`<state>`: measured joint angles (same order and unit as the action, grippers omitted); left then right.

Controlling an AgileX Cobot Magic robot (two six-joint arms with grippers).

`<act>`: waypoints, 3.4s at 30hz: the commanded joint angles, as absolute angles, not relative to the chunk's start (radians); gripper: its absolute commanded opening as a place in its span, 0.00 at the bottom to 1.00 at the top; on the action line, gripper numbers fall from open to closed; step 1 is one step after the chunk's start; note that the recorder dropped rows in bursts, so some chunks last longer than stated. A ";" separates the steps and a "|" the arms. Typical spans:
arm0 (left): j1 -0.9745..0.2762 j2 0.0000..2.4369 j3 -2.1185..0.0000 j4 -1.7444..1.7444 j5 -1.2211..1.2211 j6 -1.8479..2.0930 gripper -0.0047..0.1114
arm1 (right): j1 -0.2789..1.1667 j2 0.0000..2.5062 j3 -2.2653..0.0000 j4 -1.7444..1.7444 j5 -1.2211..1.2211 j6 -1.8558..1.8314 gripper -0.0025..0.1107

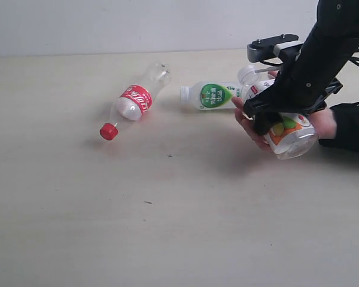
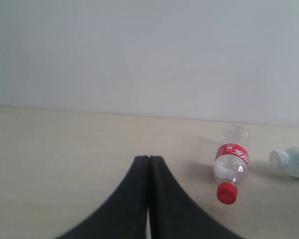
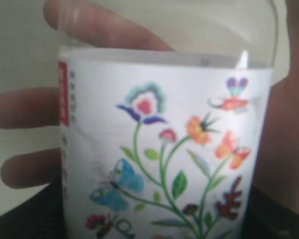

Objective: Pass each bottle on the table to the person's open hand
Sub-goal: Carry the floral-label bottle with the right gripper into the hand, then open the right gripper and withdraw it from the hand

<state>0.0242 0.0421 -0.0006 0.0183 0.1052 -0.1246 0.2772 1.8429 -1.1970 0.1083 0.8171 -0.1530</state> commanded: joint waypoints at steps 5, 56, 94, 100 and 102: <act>0.024 0.033 0.000 0.018 0.104 -0.127 0.04 | 0.271 1.850 -1.194 0.071 0.815 -0.148 0.22; 0.024 0.033 0.000 0.018 0.104 -0.127 0.04 | 0.273 0.776 -0.411 0.305 0.093 -0.155 0.02; 0.024 0.036 0.000 0.018 0.108 -0.127 0.04 | 0.431 0.000 0.000 0.445 0.135 -0.094 0.02; 0.024 0.036 0.000 0.018 0.110 -0.127 0.04 | 0.431 0.000 0.000 0.572 0.192 -0.014 0.02; 0.024 0.036 0.000 0.018 0.110 -0.127 0.04 | 0.431 0.000 0.000 0.572 0.192 -0.006 0.02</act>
